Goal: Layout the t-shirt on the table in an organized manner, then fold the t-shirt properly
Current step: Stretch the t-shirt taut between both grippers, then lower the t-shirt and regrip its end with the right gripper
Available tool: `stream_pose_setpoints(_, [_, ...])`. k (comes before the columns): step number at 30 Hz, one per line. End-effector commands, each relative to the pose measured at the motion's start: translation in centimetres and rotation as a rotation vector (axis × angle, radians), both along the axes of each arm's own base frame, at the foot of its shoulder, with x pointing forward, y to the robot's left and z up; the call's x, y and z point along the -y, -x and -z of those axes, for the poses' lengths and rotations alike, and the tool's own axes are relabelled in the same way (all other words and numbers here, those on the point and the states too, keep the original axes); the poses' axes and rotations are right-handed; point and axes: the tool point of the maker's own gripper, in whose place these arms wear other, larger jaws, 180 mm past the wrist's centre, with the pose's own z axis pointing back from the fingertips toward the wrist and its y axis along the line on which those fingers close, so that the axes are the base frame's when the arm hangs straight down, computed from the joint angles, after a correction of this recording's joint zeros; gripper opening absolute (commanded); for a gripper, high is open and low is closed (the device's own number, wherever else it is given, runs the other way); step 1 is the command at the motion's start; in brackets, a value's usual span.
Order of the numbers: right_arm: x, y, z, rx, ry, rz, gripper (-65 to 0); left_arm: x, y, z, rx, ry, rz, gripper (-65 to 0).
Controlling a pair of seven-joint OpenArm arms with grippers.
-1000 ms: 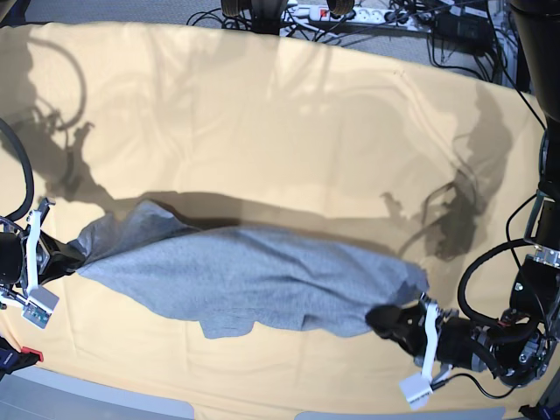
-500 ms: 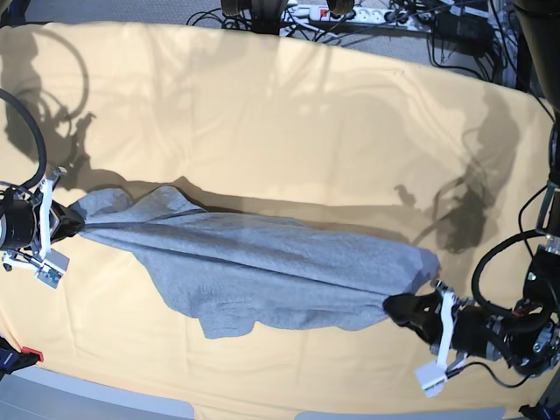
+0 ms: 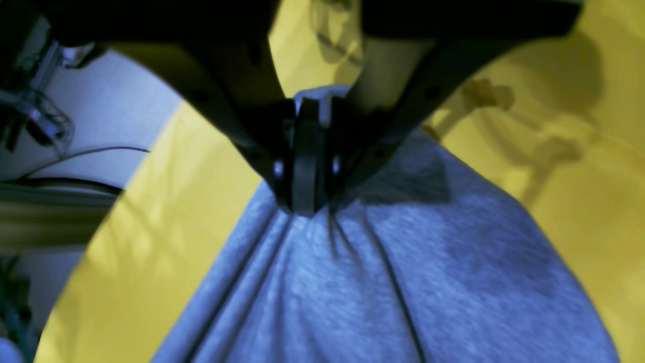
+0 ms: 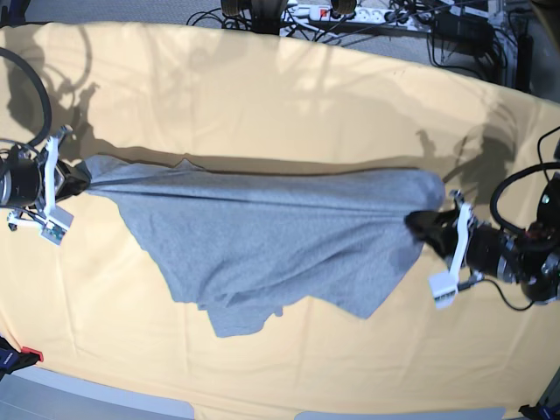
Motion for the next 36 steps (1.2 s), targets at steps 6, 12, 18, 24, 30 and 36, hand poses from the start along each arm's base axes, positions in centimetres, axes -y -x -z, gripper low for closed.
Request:
stream_pose_setpoints(6, [1.2,1.7,-1.8,0.056,0.062,0.005,-65.0,-2.0,2.5,-0.6,-0.002,-0.081,0.047,-65.0])
stream_pose_setpoints(12, [1.6,5.1,0.3,-0.041,0.082,0.008,-65.0,-2.6,4.9,0.7,-0.052,-0.110,0.070,-65.0])
stream_pose_setpoints(18, [0.0,5.3,0.7,-0.019,0.012,0.009,-65.0,-2.3,4.0,0.8,-0.001,-0.094,0.048,-65.0])
stream_pose_setpoints(24, [-1.8,1.6,-1.2,0.168,-0.081,0.041,-65.0,-1.6,-0.2,0.3,0.233,-0.065,-0.003,-65.0])
stream_pose_setpoints(30, [-2.6,-1.8,-3.6,0.405,-0.135,0.054,-65.0,-0.3,-2.4,1.1,0.340,-0.095,0.026,-65.0])
stream_pose_setpoints(36, [-2.5,-3.8,-4.8,0.574,-0.106,0.065,-65.0,0.1,-7.4,1.0,0.530,-0.069,-0.108,-65.0])
